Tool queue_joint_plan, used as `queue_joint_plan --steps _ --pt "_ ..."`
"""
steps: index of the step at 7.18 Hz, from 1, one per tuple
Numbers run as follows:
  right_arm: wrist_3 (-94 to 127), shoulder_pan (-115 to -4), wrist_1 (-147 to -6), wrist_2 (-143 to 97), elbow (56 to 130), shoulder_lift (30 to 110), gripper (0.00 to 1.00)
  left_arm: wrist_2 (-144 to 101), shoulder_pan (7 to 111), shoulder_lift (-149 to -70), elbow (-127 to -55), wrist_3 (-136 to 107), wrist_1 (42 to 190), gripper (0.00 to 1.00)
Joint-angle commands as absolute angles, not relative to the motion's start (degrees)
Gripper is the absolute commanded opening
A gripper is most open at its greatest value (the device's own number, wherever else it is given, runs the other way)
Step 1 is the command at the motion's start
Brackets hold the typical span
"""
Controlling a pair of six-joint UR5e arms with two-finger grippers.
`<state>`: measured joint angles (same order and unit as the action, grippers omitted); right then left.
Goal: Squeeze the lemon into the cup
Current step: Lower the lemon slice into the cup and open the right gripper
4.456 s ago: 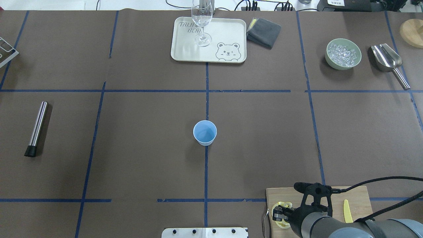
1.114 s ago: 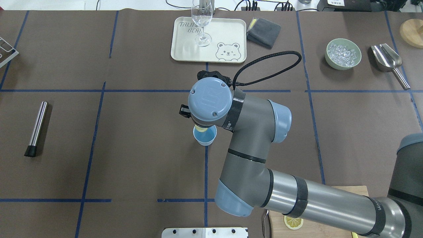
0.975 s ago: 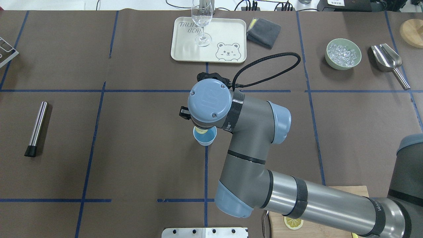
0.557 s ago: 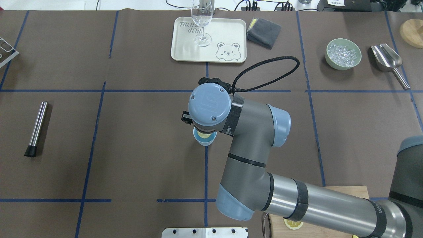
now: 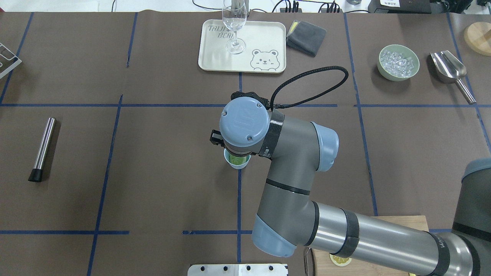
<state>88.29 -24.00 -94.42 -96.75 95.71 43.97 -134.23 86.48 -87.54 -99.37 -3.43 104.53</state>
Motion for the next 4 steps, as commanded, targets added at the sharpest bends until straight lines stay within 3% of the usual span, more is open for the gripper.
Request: queue_joint_plan --steps 1,2,4 --pt "88.24 -24.08 -94.22 -96.77 95.97 44.03 1.0 -134.21 86.48 -87.54 -99.4 -3.43 104.5 1.0" --pt "88.16 -24.17 -94.57 -96.85 98.06 44.9 1.0 -134.21 86.48 -87.63 -99.32 -3.6 104.5 1.0" --pt "85.01 -27.93 -95.27 -100.0 110.93 56.01 1.0 -134.12 80.91 -88.24 -99.93 -13.48 106.6 1.0"
